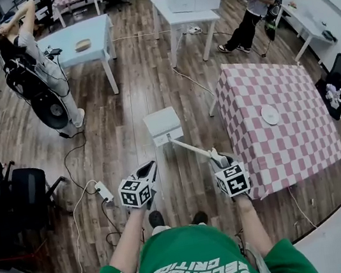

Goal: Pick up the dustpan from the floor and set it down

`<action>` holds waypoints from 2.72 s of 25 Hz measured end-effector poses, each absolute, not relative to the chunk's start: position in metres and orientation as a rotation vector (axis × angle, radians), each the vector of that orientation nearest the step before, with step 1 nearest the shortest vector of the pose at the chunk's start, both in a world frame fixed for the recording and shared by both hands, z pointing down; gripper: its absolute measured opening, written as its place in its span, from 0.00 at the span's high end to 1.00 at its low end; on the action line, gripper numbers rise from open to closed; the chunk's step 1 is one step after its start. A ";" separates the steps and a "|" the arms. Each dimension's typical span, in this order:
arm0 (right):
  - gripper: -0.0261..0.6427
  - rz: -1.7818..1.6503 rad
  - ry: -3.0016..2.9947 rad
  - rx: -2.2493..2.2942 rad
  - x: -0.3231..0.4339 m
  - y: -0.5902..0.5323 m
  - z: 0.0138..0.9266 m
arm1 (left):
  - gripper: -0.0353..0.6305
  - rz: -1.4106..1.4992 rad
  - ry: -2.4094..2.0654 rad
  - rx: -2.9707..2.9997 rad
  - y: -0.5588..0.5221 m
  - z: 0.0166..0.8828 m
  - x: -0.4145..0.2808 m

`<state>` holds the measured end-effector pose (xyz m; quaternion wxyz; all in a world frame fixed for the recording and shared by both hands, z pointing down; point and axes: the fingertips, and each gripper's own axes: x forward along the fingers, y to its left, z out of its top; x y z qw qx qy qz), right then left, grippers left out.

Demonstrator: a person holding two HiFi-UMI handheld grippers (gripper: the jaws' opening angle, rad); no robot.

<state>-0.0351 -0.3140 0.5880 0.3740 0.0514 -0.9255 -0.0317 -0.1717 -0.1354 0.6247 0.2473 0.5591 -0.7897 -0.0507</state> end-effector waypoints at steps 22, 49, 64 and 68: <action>0.80 -0.035 -2.362 0.229 -0.011 -0.318 0.591 | 0.94 -0.079 -2.109 1.616 -0.149 0.617 -0.158; 0.80 -0.031 -2.351 0.225 -0.008 -0.318 0.598 | 0.94 -0.091 -2.126 1.604 -0.142 0.621 -0.153; 0.80 -0.021 -2.319 0.193 -0.013 -0.309 0.614 | 0.94 -0.108 -2.140 1.565 -0.124 0.626 -0.153; 0.80 -0.018 -2.304 0.177 -0.015 -0.306 0.623 | 0.94 -0.112 -2.150 1.549 -0.116 0.626 -0.154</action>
